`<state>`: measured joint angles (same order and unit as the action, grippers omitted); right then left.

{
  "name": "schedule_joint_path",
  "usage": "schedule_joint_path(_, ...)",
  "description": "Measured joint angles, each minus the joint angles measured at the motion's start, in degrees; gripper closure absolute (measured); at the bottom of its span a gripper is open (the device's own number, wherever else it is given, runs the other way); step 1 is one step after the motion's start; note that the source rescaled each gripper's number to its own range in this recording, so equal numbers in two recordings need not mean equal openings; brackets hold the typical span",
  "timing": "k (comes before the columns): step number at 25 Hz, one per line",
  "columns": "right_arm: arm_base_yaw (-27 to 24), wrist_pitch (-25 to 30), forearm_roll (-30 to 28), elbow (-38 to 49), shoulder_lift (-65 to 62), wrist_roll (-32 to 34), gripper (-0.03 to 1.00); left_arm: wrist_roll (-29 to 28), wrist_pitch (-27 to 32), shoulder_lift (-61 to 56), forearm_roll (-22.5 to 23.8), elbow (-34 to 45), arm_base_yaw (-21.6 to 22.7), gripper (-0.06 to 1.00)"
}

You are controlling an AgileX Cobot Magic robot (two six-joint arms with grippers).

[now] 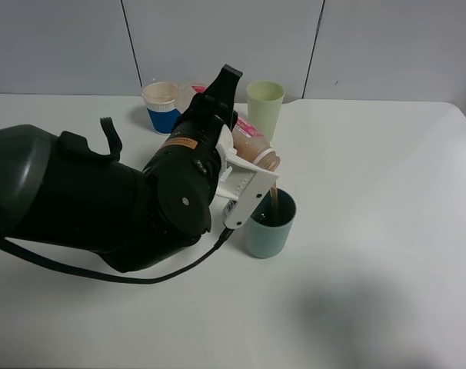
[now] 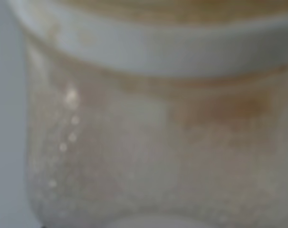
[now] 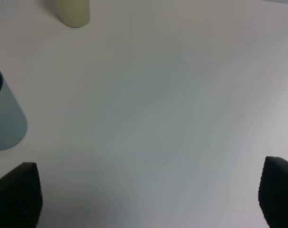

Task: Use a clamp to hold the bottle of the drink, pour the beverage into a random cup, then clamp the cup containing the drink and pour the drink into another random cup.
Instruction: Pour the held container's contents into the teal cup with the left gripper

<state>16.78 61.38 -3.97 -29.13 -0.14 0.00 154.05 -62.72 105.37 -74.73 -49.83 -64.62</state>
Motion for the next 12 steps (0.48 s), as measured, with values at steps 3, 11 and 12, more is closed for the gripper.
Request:
schedule_joint_path(3, 0.0, 0.0, 0.0, 0.0, 0.0, 0.0, 0.23, 0.1, 0.0, 0.0, 0.5, 0.0, 0.0, 0.93)
schedule_joint_path(11, 0.0, 0.0, 0.0, 0.0, 0.0, 0.0, 0.23, 0.2, 0.0, 0.0, 3.3, 0.0, 0.0, 0.93)
schedule_joint_path(12, 0.0, 0.0, 0.0, 0.0, 0.0, 0.0, 0.23, 0.2, 0.0, 0.0, 3.7, 0.0, 0.0, 0.93)
